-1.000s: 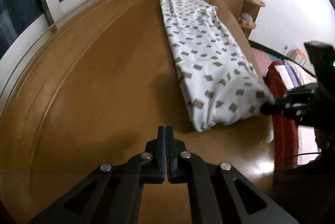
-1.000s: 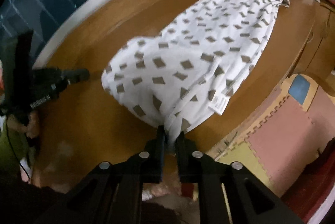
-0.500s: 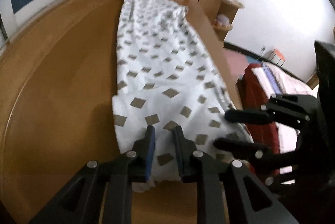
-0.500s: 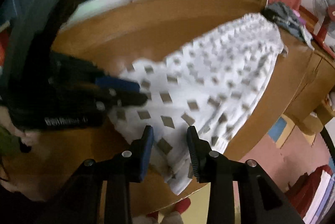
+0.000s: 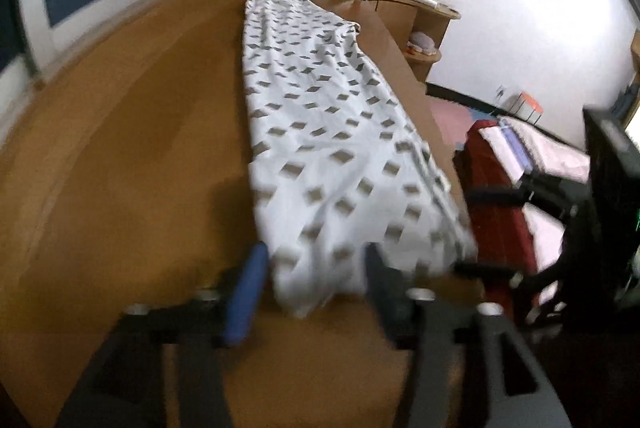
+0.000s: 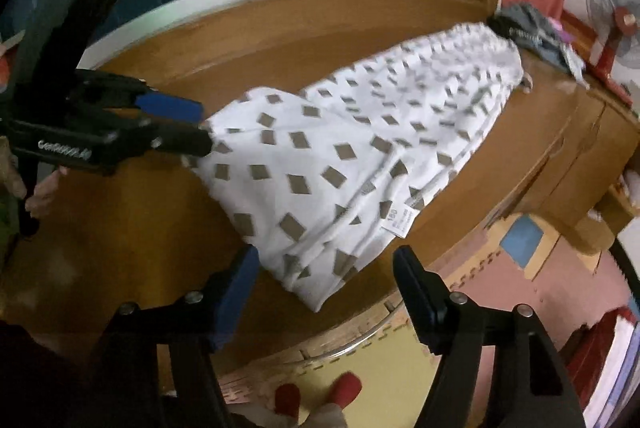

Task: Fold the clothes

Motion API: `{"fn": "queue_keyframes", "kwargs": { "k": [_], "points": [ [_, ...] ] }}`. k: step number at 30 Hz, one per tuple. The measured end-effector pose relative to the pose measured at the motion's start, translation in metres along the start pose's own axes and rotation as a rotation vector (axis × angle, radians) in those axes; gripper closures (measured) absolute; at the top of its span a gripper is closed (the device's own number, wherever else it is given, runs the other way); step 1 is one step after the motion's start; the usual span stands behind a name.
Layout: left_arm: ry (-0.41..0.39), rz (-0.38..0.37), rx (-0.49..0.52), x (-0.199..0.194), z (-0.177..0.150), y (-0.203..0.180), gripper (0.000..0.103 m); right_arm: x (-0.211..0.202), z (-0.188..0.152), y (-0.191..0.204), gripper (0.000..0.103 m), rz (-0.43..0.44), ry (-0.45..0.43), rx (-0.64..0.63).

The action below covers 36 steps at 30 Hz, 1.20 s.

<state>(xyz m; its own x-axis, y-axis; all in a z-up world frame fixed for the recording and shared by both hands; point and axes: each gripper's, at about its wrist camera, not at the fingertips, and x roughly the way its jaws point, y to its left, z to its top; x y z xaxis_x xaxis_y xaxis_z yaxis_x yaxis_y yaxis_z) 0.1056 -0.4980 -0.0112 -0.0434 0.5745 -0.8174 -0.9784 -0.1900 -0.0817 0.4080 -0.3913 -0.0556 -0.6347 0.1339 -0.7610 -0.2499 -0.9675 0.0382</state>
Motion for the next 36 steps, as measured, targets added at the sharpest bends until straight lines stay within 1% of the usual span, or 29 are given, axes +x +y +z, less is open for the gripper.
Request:
{"fn": "queue_keyframes", "kwargs": {
  "k": [1,3,6,8,11,12,13,14,15,16,17,18,19,20,23,26,29,30,33,36],
  "points": [
    [-0.003,0.016,0.012,-0.006,-0.006,0.001,0.036,-0.003,-0.003,0.003,0.033,-0.003,-0.006,-0.016],
    [0.005,0.027,0.037,-0.012,-0.018,0.003,0.035,-0.005,-0.006,0.007,0.033,-0.001,-0.012,-0.038],
    [0.026,0.014,0.075,-0.003,-0.028,0.000,0.035,0.004,-0.006,0.011,0.033,-0.009,0.003,-0.053],
    [0.038,0.017,0.100,0.008,-0.030,-0.006,0.035,0.010,-0.006,0.014,0.033,-0.036,0.014,-0.065],
    [0.030,0.016,0.135,0.026,-0.028,-0.014,0.035,0.020,-0.007,0.019,0.033,-0.087,0.022,-0.085],
    [0.025,0.017,0.139,0.029,-0.028,-0.014,0.033,0.020,-0.006,0.020,0.033,-0.094,0.003,-0.085],
    [0.017,0.014,0.131,0.030,-0.026,-0.013,0.033,0.021,-0.006,0.019,0.033,-0.104,-0.002,-0.081],
    [0.009,0.010,0.123,0.032,-0.024,-0.012,0.033,0.022,-0.005,0.019,0.036,-0.114,-0.006,-0.077],
    [0.002,0.007,0.116,0.033,-0.022,-0.011,0.034,0.023,-0.004,0.016,0.039,-0.105,-0.005,-0.059],
    [0.000,0.006,0.114,0.034,-0.021,-0.010,0.035,0.025,-0.002,0.014,0.048,-0.096,-0.003,-0.042],
    [-0.002,0.003,0.115,0.033,-0.020,-0.010,0.042,0.024,-0.001,0.012,0.061,-0.073,0.009,-0.022],
    [-0.005,-0.001,0.117,0.032,-0.019,-0.011,0.054,0.024,0.001,0.009,0.068,-0.049,0.021,-0.002],
    [-0.010,-0.004,0.119,0.029,-0.019,-0.014,0.058,0.021,0.002,0.009,0.082,-0.043,0.027,-0.001],
    [-0.015,-0.006,0.121,0.026,-0.019,-0.016,0.059,0.016,0.002,0.010,0.086,-0.042,0.028,-0.002],
    [-0.030,-0.013,0.140,0.014,-0.016,-0.024,0.060,-0.003,0.004,0.007,0.088,-0.003,0.026,-0.008],
    [-0.034,-0.033,0.143,0.001,-0.009,-0.027,0.060,-0.021,0.006,0.005,0.088,0.037,0.023,-0.015],
    [-0.017,-0.065,0.094,-0.007,0.001,-0.027,0.060,-0.032,0.013,-0.002,0.088,0.078,0.022,0.007],
    [-0.019,-0.079,0.062,-0.009,0.006,-0.024,0.060,-0.033,0.021,-0.008,0.088,0.096,0.016,0.036],
    [-0.045,-0.115,-0.012,-0.014,0.027,-0.014,0.060,-0.036,0.036,-0.030,0.088,0.135,-0.024,0.084],
    [-0.076,-0.103,-0.026,-0.014,0.053,-0.008,0.060,-0.040,0.051,-0.052,0.088,0.174,-0.064,0.131]
  ]
}}
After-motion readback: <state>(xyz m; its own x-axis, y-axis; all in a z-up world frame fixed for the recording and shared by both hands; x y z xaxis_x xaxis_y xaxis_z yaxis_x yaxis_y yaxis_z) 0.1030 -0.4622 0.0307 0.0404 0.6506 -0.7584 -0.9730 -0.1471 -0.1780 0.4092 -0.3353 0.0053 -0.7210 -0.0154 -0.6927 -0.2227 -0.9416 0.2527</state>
